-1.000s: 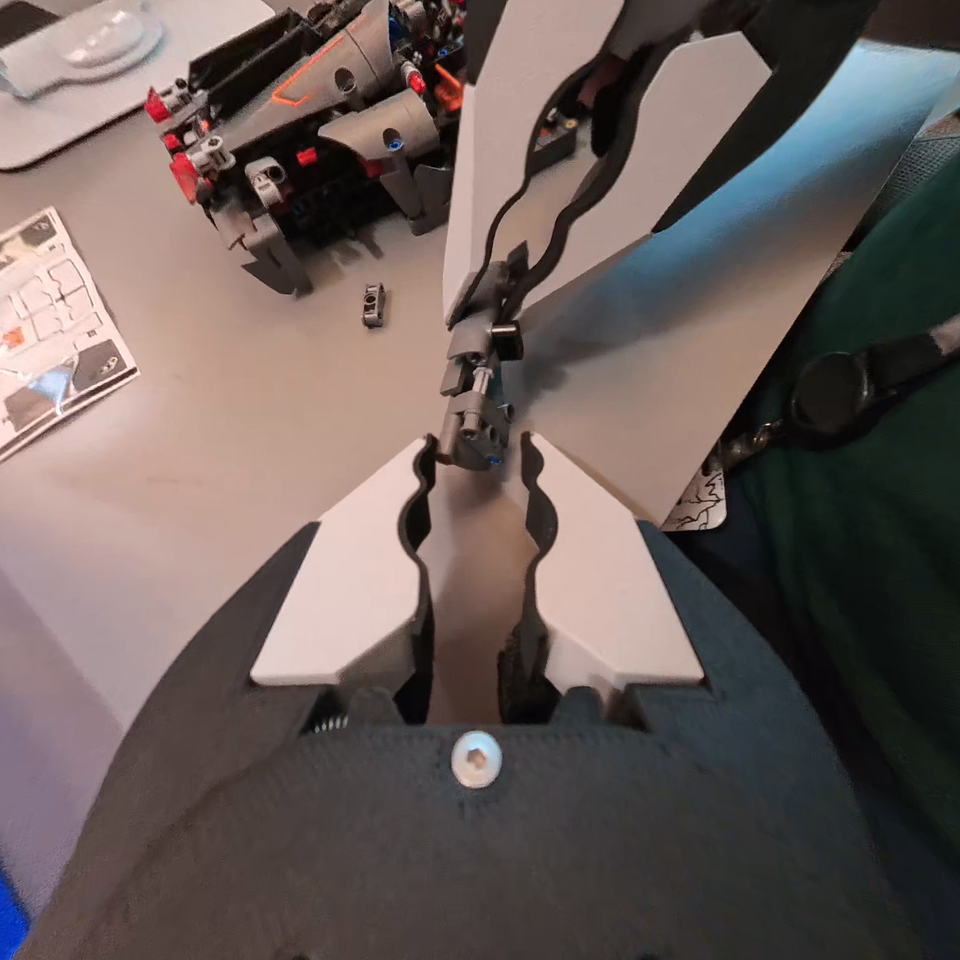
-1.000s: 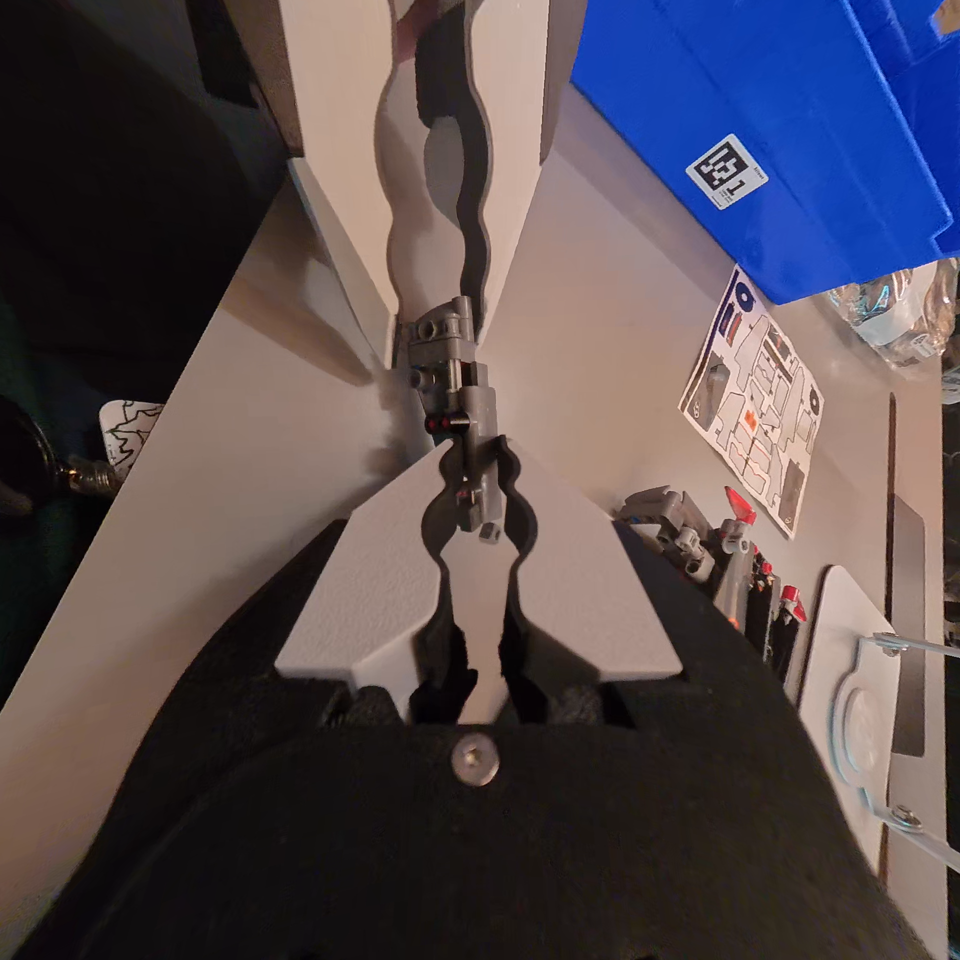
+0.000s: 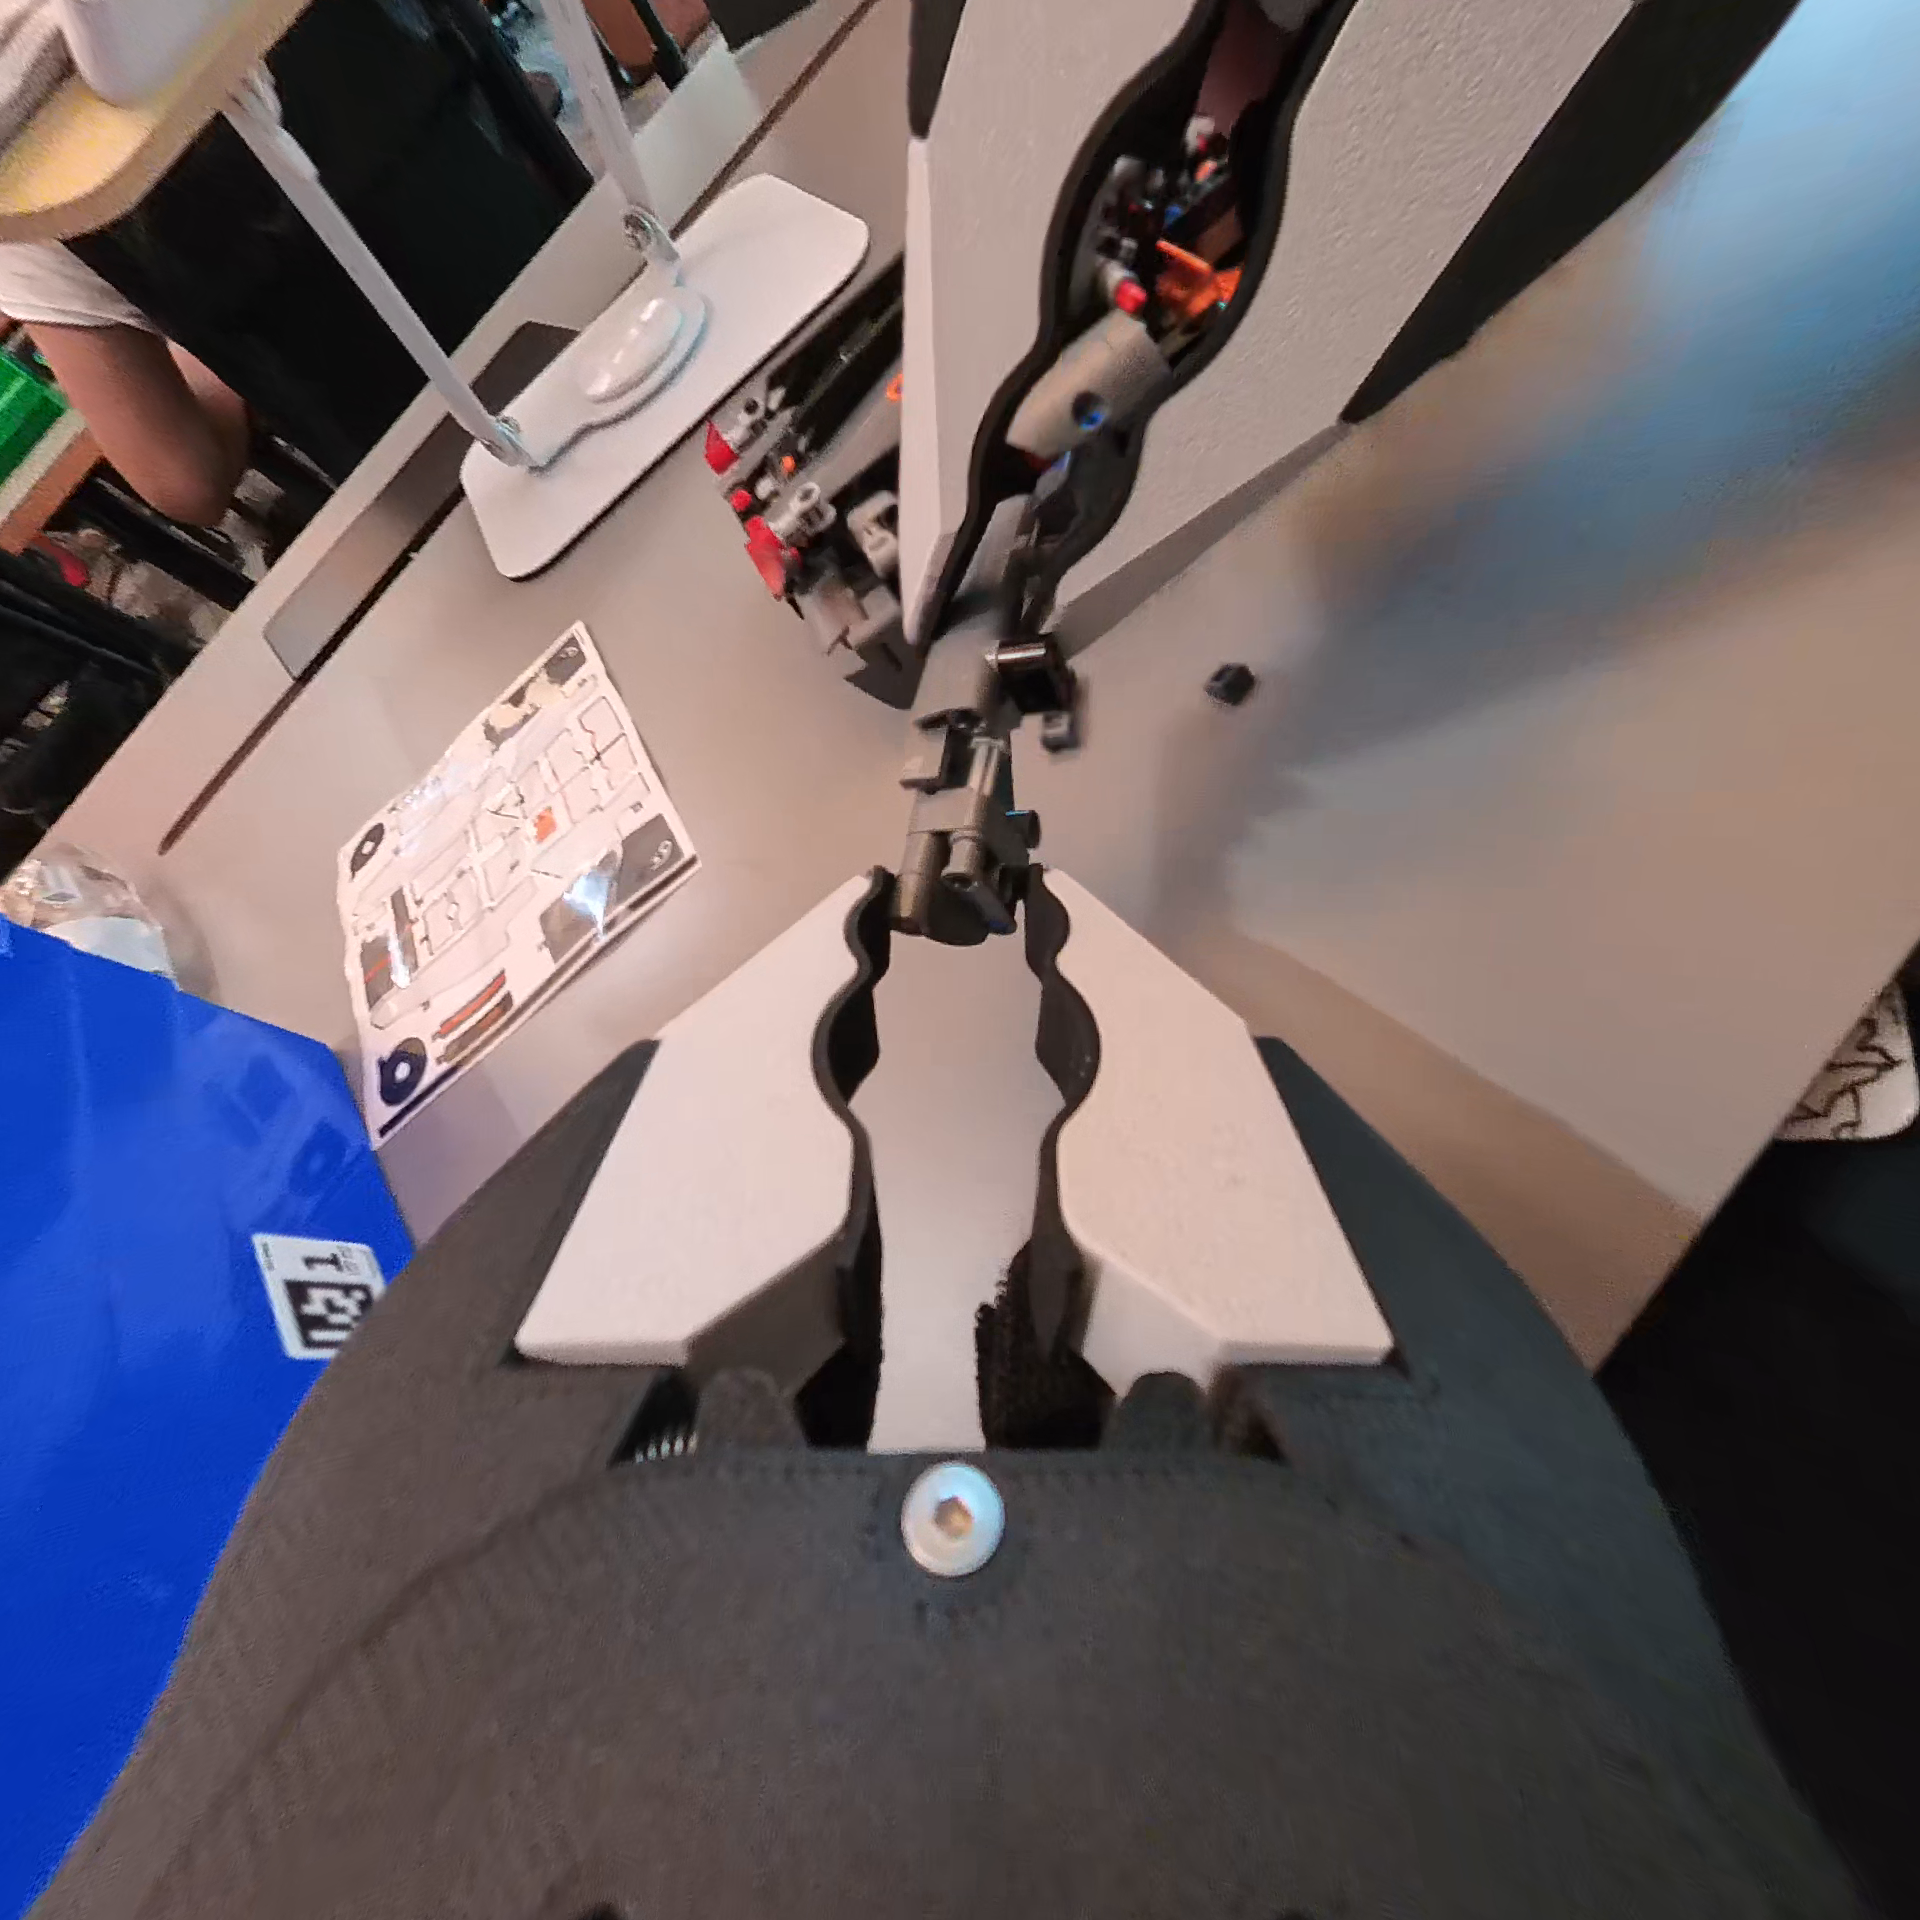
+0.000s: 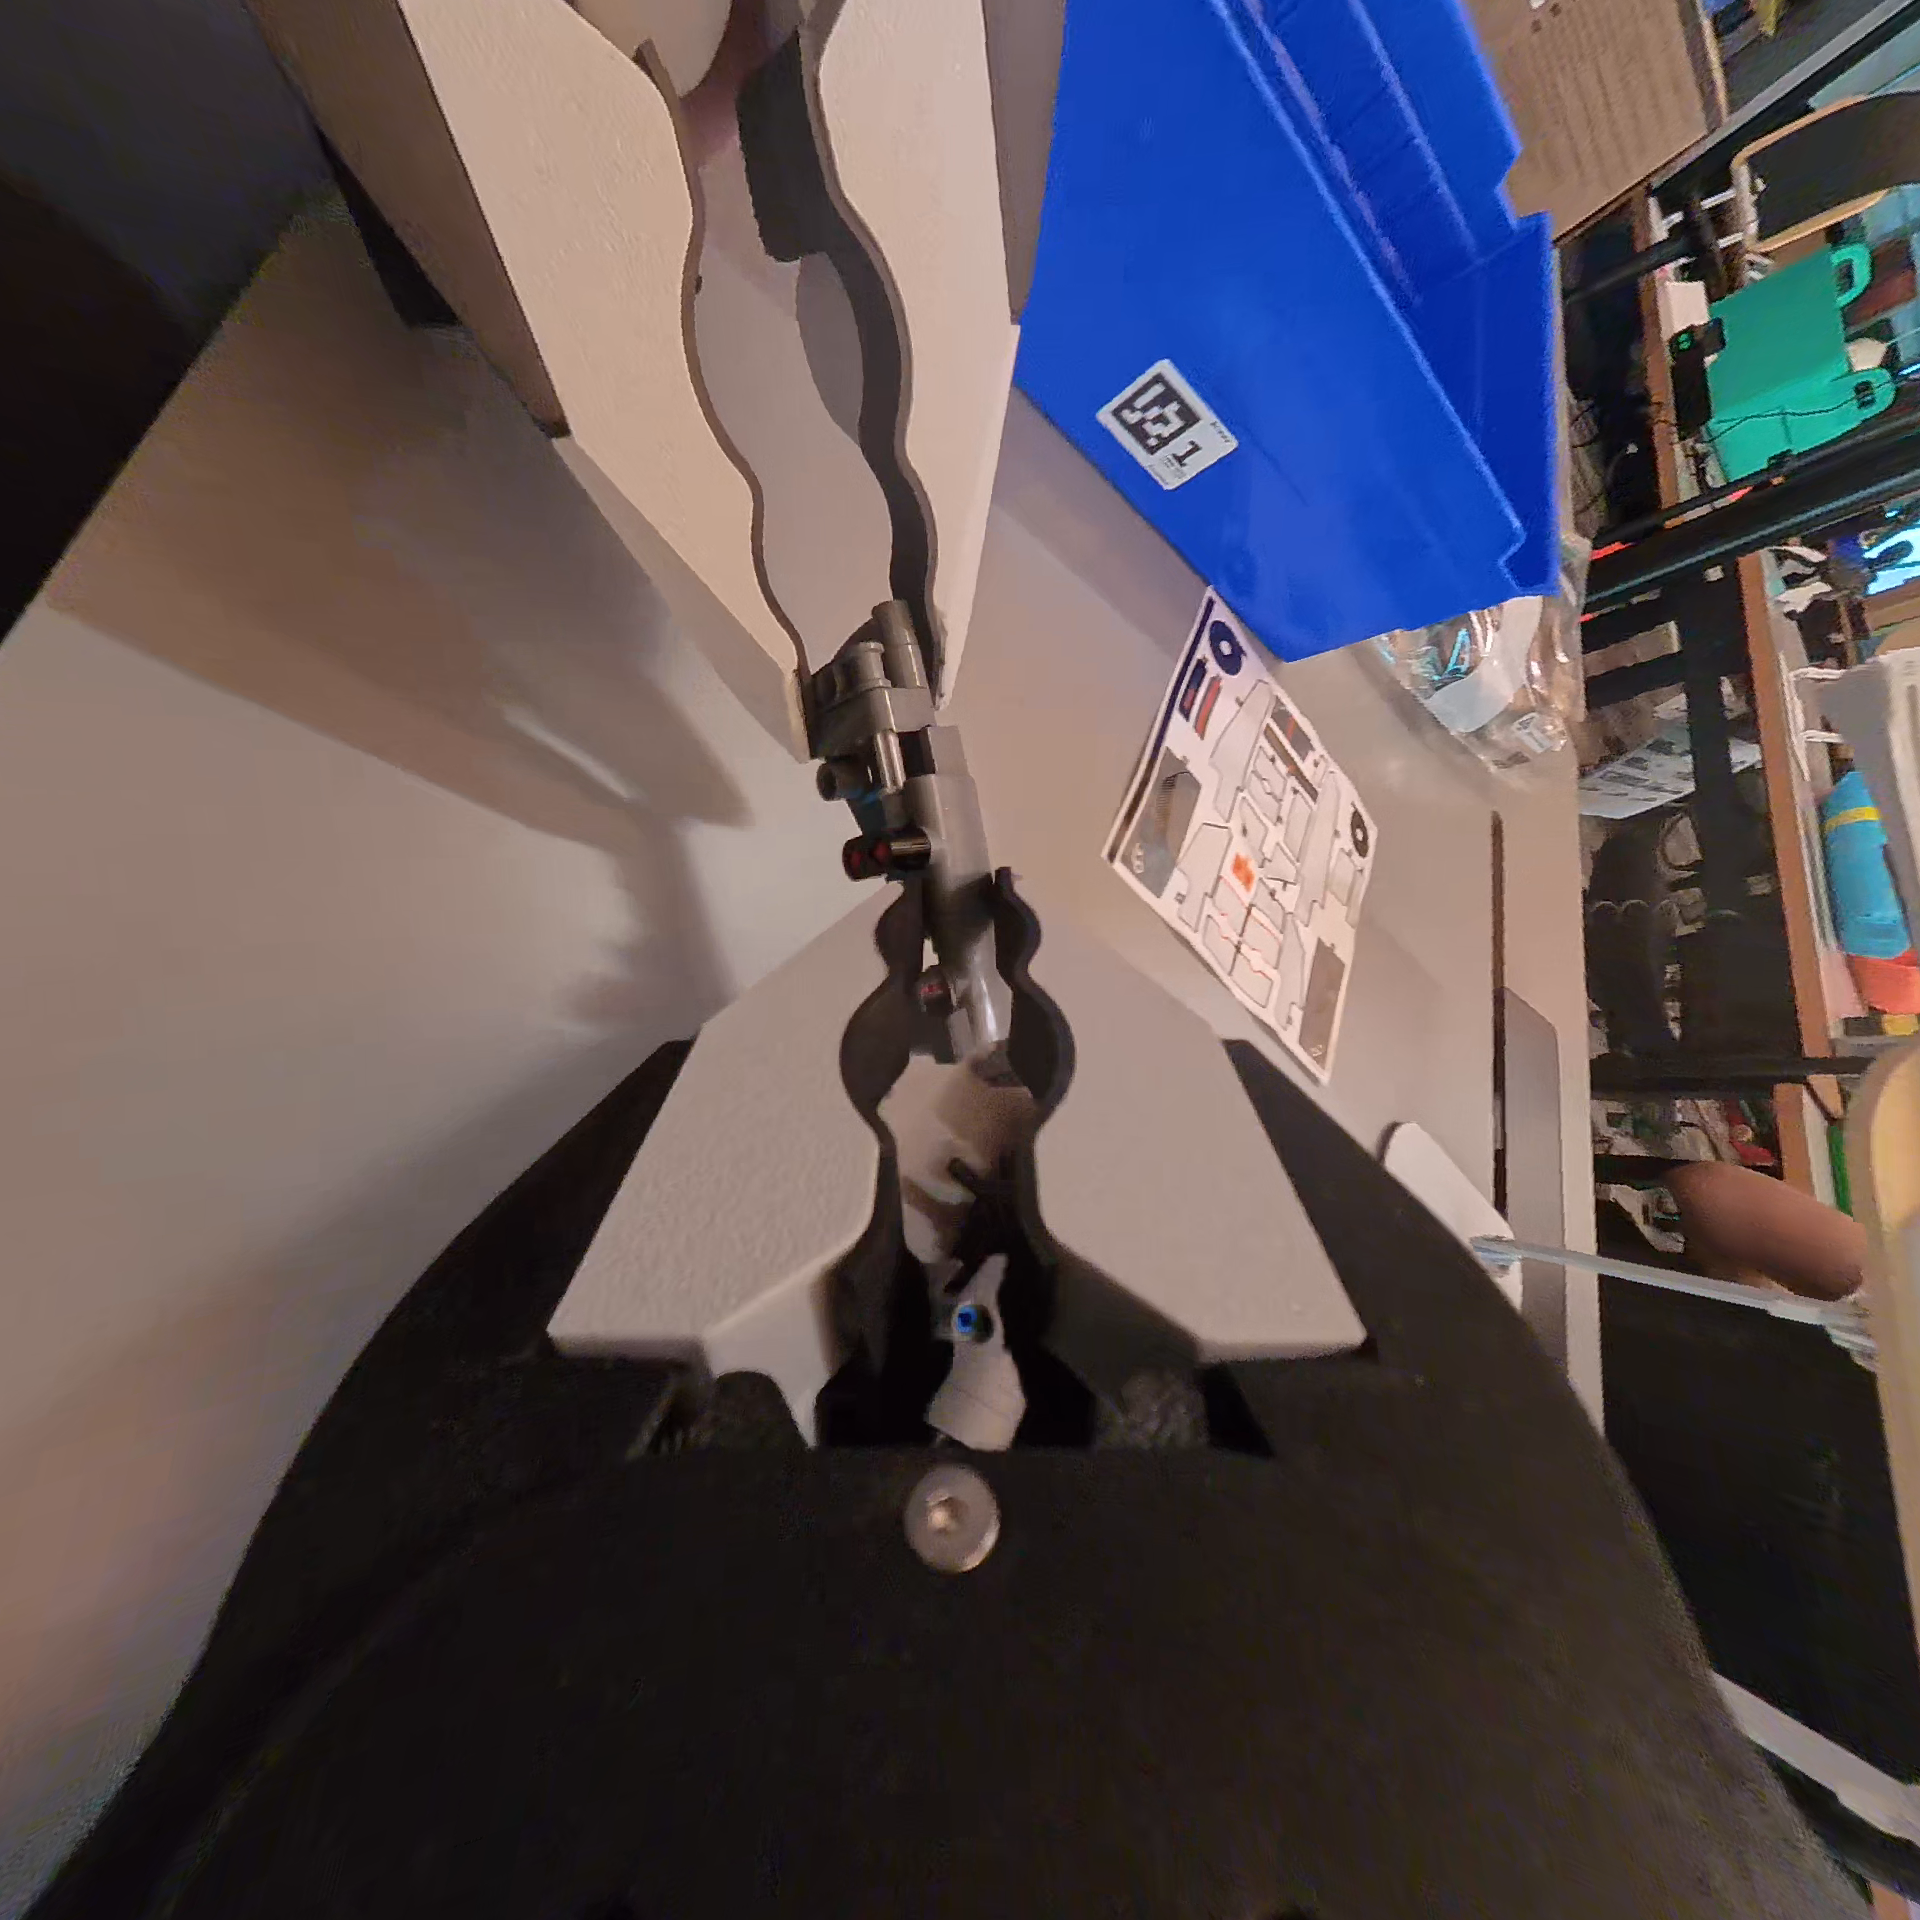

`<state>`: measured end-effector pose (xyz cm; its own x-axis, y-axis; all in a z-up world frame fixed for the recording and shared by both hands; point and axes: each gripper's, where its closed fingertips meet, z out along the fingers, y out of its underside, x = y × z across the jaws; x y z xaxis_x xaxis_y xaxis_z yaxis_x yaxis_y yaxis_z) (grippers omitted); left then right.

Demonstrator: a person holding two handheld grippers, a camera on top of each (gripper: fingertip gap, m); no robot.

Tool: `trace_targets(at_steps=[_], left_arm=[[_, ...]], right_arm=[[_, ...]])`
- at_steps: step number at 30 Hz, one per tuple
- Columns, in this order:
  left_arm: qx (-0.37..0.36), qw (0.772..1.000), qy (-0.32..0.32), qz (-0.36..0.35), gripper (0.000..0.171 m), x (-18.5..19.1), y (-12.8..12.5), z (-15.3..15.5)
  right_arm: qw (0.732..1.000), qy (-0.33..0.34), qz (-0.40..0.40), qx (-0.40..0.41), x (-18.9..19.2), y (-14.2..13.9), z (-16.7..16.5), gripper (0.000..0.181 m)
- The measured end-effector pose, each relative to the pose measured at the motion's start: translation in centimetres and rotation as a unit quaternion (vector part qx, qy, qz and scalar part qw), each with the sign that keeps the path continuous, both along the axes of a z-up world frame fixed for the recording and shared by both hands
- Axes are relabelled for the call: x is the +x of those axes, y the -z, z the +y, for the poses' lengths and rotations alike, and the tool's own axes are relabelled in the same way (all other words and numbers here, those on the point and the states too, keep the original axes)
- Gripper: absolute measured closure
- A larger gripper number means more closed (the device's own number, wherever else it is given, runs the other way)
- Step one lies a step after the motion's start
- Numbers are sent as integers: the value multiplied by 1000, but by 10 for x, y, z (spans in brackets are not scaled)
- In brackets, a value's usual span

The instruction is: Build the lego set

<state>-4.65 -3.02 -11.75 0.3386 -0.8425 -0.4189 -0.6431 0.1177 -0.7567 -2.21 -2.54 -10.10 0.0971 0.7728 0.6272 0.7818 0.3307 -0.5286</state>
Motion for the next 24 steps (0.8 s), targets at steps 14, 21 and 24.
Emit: trace_targets(at_steps=[14,21,24], left_arm=[[49,999,-7,-9,148,4,-23,27],[85,996,-7,-11,148,10,-40,46],[102,995,0,-11,148,15,-48,55]], right_arm=[[1000,12,13,23,3,-23,26,171],[998,29,28,41,9,-40,43,171],[997,41,35,51,15,-48,52,170]])
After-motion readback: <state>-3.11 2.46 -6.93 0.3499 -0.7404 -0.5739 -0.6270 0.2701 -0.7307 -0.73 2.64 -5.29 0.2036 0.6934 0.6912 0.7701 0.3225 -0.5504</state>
